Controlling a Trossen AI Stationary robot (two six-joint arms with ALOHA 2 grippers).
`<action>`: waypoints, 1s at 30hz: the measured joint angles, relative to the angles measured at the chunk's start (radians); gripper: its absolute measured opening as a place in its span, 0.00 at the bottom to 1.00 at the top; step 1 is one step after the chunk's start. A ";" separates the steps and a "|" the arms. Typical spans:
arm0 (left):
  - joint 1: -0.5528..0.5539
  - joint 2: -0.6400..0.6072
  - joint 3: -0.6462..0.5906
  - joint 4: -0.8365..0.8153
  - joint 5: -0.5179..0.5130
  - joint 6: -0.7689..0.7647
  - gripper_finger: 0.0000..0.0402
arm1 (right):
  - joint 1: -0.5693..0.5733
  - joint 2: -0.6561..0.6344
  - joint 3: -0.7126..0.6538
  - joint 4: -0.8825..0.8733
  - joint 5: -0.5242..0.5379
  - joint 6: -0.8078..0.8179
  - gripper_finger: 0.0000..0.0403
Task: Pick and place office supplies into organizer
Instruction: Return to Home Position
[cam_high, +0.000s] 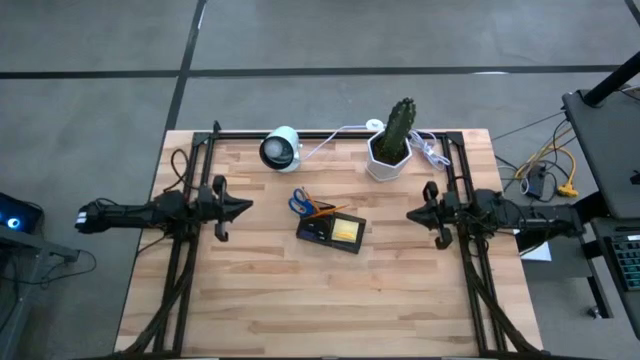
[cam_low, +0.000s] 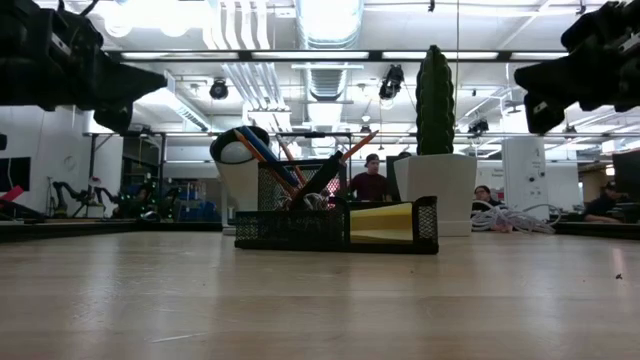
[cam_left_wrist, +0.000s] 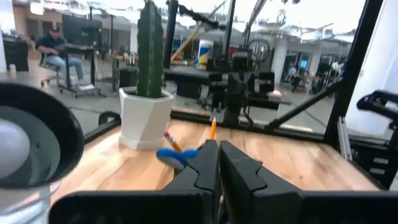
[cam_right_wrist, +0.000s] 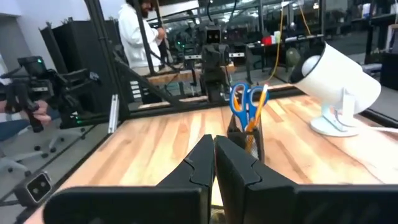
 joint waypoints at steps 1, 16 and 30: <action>0.000 -0.001 0.000 0.009 0.001 0.004 0.00 | 0.000 -0.001 0.000 0.002 0.001 -0.005 0.02; 0.000 -0.007 0.002 -0.050 0.006 -0.004 0.00 | 0.001 0.000 0.000 -0.003 0.085 -0.007 0.02; 0.000 0.003 0.002 -0.051 0.005 -0.003 0.00 | 0.001 0.000 0.000 -0.003 0.089 0.000 0.02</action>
